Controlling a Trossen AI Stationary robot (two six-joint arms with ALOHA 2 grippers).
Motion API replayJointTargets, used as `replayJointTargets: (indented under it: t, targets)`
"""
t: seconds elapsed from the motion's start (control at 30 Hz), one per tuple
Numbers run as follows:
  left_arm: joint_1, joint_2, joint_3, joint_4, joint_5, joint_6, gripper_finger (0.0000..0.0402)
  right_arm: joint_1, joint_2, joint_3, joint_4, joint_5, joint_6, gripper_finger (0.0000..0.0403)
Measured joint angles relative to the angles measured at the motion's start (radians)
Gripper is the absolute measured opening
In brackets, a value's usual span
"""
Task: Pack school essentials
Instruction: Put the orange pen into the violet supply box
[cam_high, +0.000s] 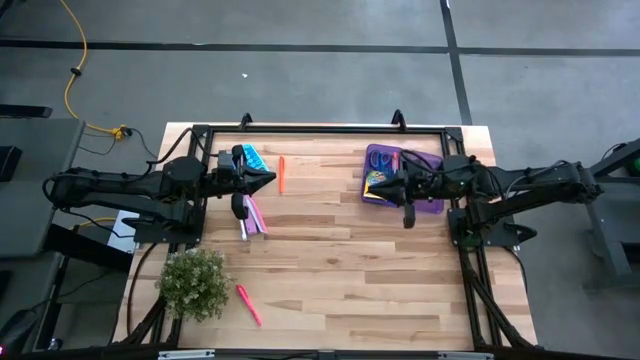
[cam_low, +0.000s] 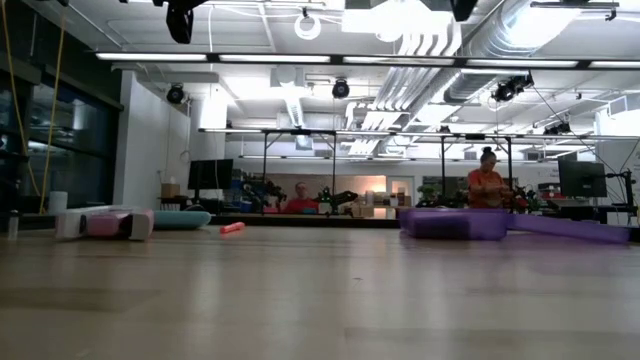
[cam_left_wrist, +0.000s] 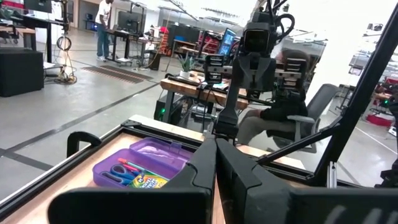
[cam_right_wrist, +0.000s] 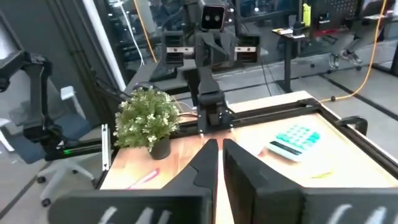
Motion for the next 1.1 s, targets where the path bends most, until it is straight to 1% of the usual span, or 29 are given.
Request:
replayJointTargets:
  t: [0.07,0.2,0.3,0.43,0.57,0.7,0.87,0.97,1.1]
  targets:
    - [0.0,0.0,0.0,0.0,0.0,0.0,0.0001,0.0,0.0,0.0,0.007,-0.008,-0.018,0.0005]
    - [0.0,0.0,0.0,-0.001,0.0,0.0,0.0001,0.0,-0.001,-0.007,0.003,-0.017,-0.042,0.0003]
    - [0.0,0.0,0.0,-0.001,0.0,0.0,0.0001,-0.003,-0.024,-0.074,0.014,-0.018,-0.022,0.0001]
    - [0.0,0.0,0.0,-0.001,0.0,0.0,0.0001,-0.01,-0.114,-0.192,0.122,-0.004,0.029,0.0]
    - [0.0,0.0,0.0,-0.002,0.0,0.0,0.0001,-0.01,-0.216,-0.275,0.206,-0.006,0.021,0.0]
    - [0.0,0.0,0.0,-0.002,-0.001,0.0,0.0001,-0.01,-0.281,-0.302,0.221,-0.016,-0.004,0.0]
    - [0.0,0.001,0.0,-0.01,-0.024,0.0,0.0004,-0.01,-0.291,-0.304,0.212,-0.02,-0.001,0.0]
    - [0.0,0.008,0.0,-0.013,-0.033,0.0,0.0025,-0.01,-0.282,-0.304,0.212,-0.02,0.002,0.0]
    - [0.0,0.016,0.0,-0.012,-0.054,0.0,0.008,-0.01,-0.28,-0.304,0.21,-0.022,0.003,0.0]
